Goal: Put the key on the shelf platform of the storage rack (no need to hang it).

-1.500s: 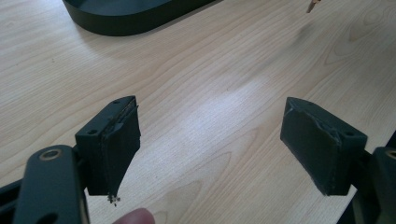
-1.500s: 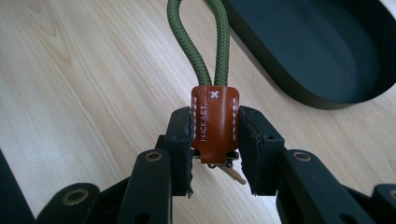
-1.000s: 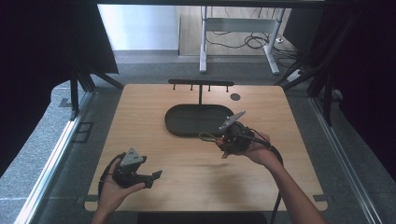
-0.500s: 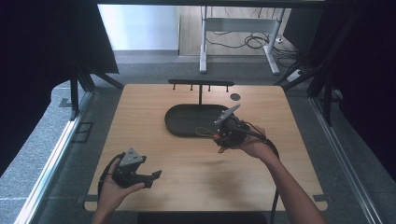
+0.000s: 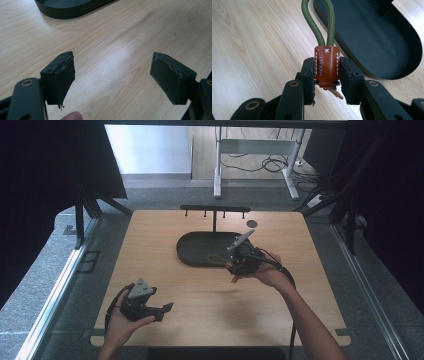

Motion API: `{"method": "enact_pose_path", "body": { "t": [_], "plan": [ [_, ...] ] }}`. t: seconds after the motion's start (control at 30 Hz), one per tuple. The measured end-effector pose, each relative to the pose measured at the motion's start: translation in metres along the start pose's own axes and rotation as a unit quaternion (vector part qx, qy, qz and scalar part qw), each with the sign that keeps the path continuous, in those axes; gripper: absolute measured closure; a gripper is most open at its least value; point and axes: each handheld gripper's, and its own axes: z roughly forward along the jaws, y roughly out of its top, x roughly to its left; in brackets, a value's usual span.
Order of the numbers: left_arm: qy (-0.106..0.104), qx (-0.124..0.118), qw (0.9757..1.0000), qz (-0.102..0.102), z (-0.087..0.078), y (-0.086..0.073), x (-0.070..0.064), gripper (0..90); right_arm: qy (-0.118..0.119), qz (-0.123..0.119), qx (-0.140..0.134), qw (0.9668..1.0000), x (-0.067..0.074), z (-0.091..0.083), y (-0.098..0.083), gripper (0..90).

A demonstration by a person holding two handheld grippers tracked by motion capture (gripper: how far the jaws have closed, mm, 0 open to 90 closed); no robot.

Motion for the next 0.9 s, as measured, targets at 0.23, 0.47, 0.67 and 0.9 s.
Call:
{"method": "enact_pose_path", "body": {
  "t": [0.23, 0.47, 0.67, 0.9],
  "plan": [
    [-0.002, 0.001, 1.0, 0.002, 0.0, 0.0, -0.001, 20.3, -0.001, 0.003, -0.005, 1.0, -0.003, -0.001, 0.005, 66.4],
    [-0.001, -0.001, 1.0, 0.001, -0.001, 0.0, 0.0, 20.3, -0.001, 0.005, -0.003, 1.0, -0.006, 0.001, 0.01, 66.4],
    [-0.001, 0.0, 1.0, 0.002, 0.0, 0.0, -0.001, 20.3, -0.003, 0.007, 0.002, 1.0, -0.01, 0.006, 0.012, 66.4],
    [-0.001, -0.002, 1.0, 0.002, -0.001, 0.001, -0.001, 20.3, -0.005, 0.008, 0.003, 1.0, -0.013, 0.008, 0.017, 66.4]
  ]
}}
